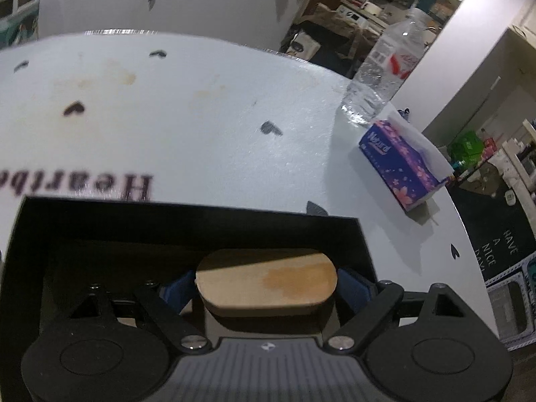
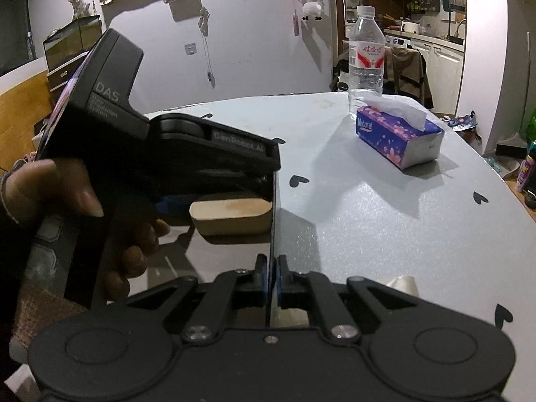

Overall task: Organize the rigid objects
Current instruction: 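Carry the oval wooden block into the black box and release it, then move the left gripper to the carved wooden tile and grasp it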

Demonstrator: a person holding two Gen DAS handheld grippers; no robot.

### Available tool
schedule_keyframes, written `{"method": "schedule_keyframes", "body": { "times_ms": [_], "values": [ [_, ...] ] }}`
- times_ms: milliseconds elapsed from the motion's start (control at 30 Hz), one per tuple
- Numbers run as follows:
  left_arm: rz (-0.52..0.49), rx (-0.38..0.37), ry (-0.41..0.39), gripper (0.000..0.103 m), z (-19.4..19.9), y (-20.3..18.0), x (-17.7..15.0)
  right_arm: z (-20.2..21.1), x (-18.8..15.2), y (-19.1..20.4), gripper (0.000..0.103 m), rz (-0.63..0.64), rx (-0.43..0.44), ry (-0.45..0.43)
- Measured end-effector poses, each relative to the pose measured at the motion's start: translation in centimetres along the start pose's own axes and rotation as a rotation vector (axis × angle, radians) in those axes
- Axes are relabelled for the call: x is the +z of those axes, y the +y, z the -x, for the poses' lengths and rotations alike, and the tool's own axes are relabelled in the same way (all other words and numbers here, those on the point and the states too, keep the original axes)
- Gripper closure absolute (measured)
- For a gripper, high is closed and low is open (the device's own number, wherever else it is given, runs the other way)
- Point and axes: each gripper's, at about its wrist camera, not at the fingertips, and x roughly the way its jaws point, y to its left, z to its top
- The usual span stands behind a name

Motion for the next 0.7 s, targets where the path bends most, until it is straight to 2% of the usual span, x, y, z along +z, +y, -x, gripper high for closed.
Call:
{"method": "schedule_keyframes", "body": {
  "times_ms": [267, 500, 700],
  "values": [
    [-0.014, -0.043, -0.033, 0.003, 1.6, 0.3, -0.5, -0.1, 0.1, 0.0, 0.098, -0.019, -0.011, 0.004],
    [-0.064, -0.081, -0.15, 0.0, 7.6, 0.7, -2.6, 0.0, 0.0, -0.2, 0.098, -0.033, -0.002, 0.003],
    [-0.094, -0.038, -0.251, 0.0, 12.6, 3.1, -5.3, -0.1, 0.1, 0.0, 0.098, -0.033, -0.015, 0.006]
  ]
}}
